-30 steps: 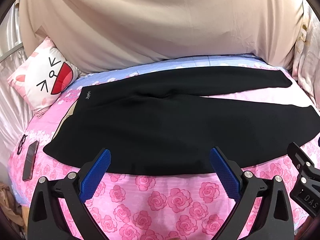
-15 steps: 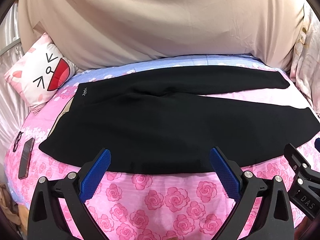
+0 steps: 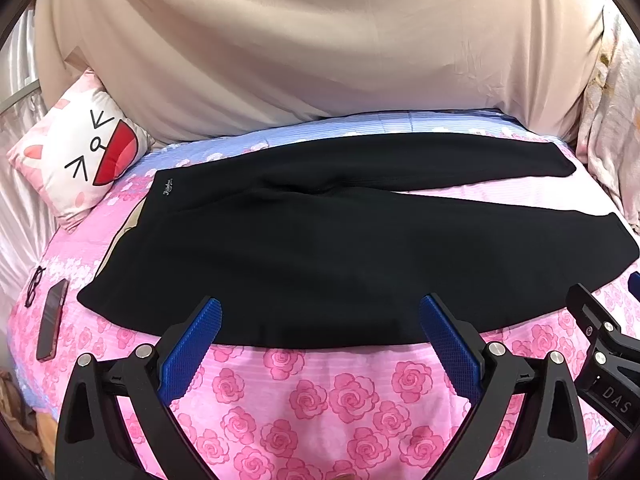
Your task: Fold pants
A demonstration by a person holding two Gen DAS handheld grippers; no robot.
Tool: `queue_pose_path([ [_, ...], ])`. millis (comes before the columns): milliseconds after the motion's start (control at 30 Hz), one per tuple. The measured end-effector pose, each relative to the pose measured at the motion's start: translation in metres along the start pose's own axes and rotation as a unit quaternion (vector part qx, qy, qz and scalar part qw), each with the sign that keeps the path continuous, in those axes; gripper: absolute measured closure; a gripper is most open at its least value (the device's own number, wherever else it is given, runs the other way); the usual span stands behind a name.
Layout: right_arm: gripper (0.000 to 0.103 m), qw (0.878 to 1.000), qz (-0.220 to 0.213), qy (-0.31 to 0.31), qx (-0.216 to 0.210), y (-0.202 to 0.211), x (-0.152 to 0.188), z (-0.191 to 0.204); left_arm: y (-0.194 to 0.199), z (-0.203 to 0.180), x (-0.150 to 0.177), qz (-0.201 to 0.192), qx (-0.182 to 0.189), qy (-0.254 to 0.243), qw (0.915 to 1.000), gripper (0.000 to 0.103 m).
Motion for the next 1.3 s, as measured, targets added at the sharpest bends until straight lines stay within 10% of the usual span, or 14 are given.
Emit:
queue_pose_path([
  [1000,0.005,0.999,-0.043,0.026,-0.012,-0.008,-0.014,-0.021,-0.006,-0.003,-0.013,-0.003,0.018,0.010,0.9998,0.006],
  [1133,0.005,0.996,-0.060,0.025,-0.059,-0.035,-0.040,-0.066,-0.011,0.010,-0.031,-0.014,0.030,0.033,0.9989,0.006],
  [1300,0.005,0.999,-0.013,0.042,0.004,-0.132,-0.112,-0.166,-0.041,0.032,-0.064,-0.001,0.002,0.042,0.9991,0.006],
])
Point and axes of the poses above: each gripper's, at about its wrist camera, not at the fingertips, and y roughly against the way its jaws point, z to its left, x to its underside, the point moved 6 cm from there along -y, roughly the way its jaws point, and after that the axes turned 7 degrees about z, right-handed, at the moved point
